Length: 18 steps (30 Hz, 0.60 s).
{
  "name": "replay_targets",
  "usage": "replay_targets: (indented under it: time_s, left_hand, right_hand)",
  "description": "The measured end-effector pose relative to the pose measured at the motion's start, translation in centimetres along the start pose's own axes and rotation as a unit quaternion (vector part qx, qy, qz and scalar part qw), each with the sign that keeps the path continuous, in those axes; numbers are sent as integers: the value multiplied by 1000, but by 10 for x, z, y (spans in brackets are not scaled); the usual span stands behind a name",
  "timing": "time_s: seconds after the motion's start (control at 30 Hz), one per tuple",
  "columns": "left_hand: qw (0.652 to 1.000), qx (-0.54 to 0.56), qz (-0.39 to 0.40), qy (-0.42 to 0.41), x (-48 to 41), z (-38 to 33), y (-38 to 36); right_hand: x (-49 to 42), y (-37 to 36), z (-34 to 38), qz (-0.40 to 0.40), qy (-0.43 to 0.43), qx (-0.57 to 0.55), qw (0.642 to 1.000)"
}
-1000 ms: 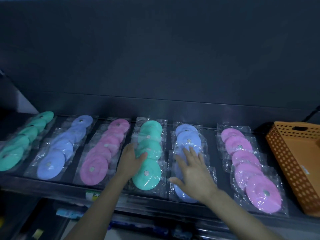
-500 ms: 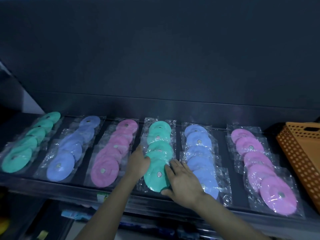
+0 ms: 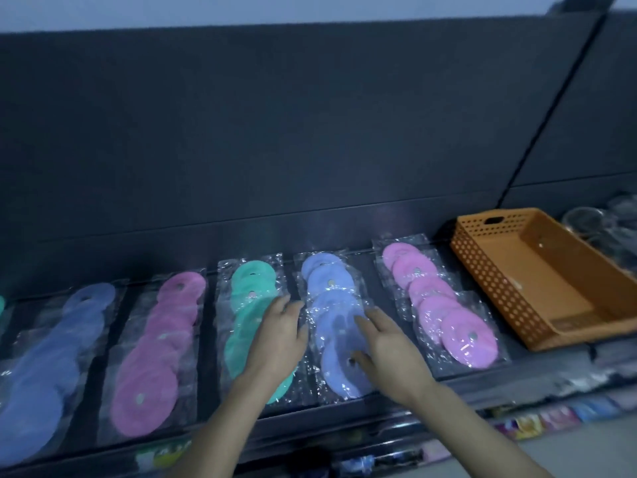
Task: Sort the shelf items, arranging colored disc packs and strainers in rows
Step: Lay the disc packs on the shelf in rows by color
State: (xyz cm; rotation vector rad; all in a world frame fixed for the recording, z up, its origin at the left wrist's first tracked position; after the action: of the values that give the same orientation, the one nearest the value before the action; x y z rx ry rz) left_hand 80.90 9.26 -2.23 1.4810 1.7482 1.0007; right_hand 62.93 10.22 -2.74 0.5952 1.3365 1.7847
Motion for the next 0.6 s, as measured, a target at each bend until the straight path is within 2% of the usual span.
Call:
replay_targets:
  time_s: [0.13,0.33,0.5,0.6]
  left_hand:
    - [997,11,58,-55,5,-45,-28]
    - [988,24,119,-96,12,-114,-70]
    - [982,56,177,-20,21,-161,-116]
    - [988,46,144,40,25,-169,-130]
  right_hand:
    - [35,22,-38,-35,-69,-4,997]
    - [82,39,-120,-8,-206,48,977]
    - [98,35,-150,22,-220,-17,975]
    - [101,31,-151,14,-185,-31,982]
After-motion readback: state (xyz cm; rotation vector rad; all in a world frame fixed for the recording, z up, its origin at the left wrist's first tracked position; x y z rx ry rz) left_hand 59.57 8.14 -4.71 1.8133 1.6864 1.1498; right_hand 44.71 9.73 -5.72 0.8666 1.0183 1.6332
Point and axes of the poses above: each hand's wrist, its own x-axis away from the middle knuckle, its own y-axis out of the back of the hand, z = x × y, the point moved 5 cm from there along -x, towards the middle knuckle, and after that the axes turned 12 degrees about y, right-handed, at the moved point
